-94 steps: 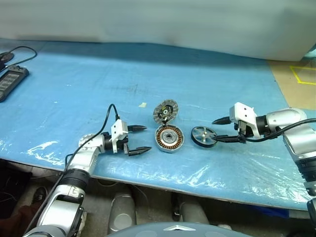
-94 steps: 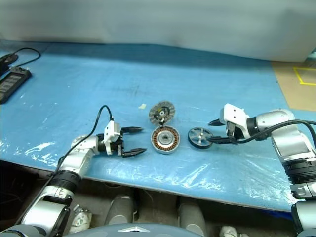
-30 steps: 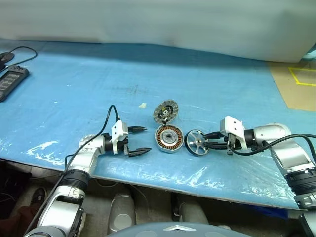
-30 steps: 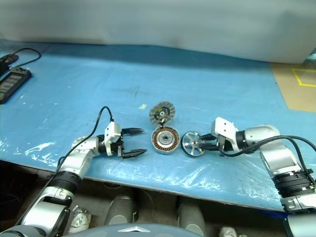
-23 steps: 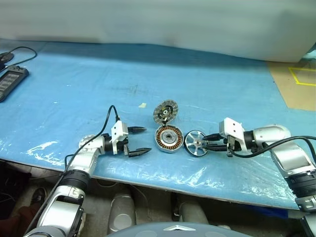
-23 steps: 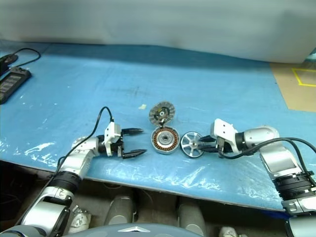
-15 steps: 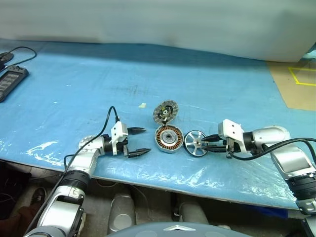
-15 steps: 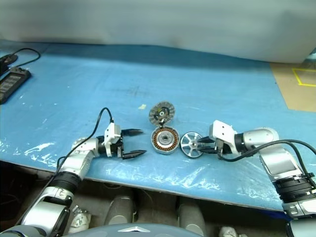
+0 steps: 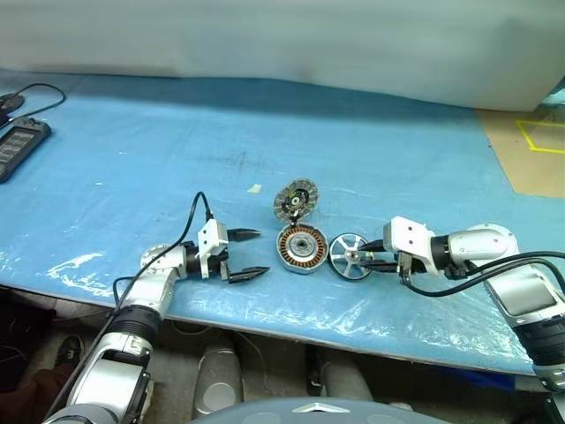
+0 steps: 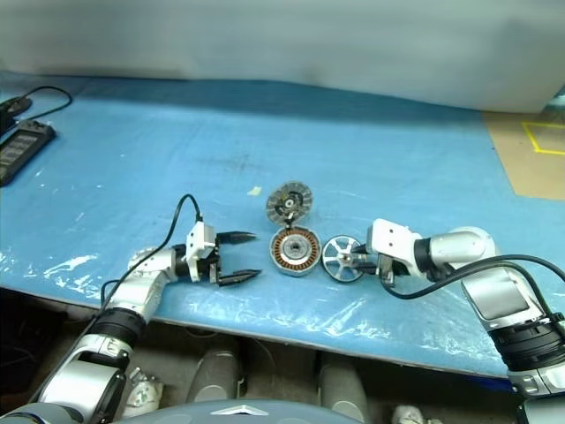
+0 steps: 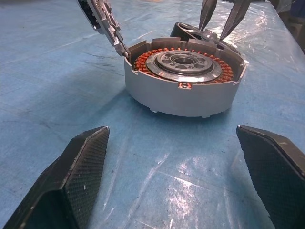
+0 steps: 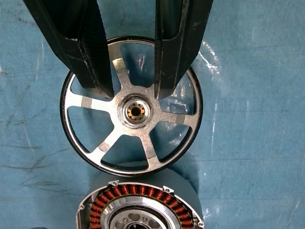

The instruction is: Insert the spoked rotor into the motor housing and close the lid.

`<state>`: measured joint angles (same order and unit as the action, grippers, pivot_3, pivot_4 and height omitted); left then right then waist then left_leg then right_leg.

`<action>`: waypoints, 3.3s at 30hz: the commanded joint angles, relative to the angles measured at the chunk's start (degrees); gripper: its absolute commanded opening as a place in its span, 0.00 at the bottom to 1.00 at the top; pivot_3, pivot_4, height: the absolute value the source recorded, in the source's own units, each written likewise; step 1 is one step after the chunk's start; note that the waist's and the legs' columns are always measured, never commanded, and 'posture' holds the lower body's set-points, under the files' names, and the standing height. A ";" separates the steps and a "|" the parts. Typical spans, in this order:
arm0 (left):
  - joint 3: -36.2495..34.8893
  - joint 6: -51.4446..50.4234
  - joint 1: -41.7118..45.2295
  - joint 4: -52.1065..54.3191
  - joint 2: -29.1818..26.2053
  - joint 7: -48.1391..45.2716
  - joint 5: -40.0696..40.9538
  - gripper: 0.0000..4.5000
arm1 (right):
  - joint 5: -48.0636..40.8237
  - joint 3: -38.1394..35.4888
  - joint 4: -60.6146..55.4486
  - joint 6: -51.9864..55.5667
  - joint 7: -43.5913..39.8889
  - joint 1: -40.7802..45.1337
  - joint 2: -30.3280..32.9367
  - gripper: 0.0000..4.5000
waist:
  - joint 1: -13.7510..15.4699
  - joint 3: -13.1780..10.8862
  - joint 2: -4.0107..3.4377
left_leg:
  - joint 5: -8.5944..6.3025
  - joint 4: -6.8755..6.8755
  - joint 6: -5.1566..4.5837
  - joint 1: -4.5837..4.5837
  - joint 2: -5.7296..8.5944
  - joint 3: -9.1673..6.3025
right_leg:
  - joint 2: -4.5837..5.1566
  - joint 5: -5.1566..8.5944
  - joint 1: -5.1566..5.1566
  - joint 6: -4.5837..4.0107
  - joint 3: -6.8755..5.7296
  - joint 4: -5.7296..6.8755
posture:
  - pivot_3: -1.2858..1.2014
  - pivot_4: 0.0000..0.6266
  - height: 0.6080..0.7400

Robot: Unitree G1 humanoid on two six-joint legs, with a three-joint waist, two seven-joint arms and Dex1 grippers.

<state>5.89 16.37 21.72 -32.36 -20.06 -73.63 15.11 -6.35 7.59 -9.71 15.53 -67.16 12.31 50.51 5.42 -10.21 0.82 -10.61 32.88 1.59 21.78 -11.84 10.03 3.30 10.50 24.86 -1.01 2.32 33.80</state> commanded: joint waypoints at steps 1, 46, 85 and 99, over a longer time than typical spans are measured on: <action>-0.21 -0.01 -0.99 0.80 -0.24 0.13 0.05 1.00 | -0.30 -0.39 -3.63 0.90 0.47 -0.43 0.80 0.30 | 0.00 0.00 0.00 | 0.00 -0.01 0.00 0.00 0.00 0.00 | 0.00 0.00 0.01 0.00 0.00 0.00 | 0.52 0.24 1.00; 0.45 -1.86 -1.26 2.91 -0.52 1.35 -0.55 1.00 | 2.98 -0.10 -0.80 -3.23 2.55 -1.88 1.31 1.00 | 0.03 0.04 -0.07 | 0.00 -0.08 0.00 -0.04 0.03 0.01 | 0.04 0.04 -0.03 0.05 0.01 -0.03 | 0.52 0.24 1.00; 0.59 -0.79 -1.61 0.79 -0.18 1.18 -0.96 1.00 | -2.08 -2.01 -5.11 2.14 3.25 -3.34 2.07 0.80 | 0.01 0.23 -0.40 | 0.00 -0.09 0.00 -0.04 0.03 0.01 | 0.03 0.05 -0.03 0.07 0.01 -0.03 | 0.52 0.24 1.00; 0.59 -2.42 -1.68 2.58 -0.40 1.19 -0.68 1.00 | -1.32 -1.27 -5.64 3.49 4.49 -2.80 1.32 0.36 | 0.00 0.24 -0.40 | 0.00 -0.09 0.00 -0.04 0.04 0.01 | 0.04 0.06 -0.02 0.07 0.01 -0.03 | 0.52 0.24 1.00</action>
<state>6.18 14.45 20.54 -30.46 -20.10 -72.30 14.68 -7.88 6.39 -13.89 19.14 -63.04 8.60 51.84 5.42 -9.97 0.42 -10.61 32.80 1.59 21.74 -11.80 10.04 3.34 10.55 24.84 -0.93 2.33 33.77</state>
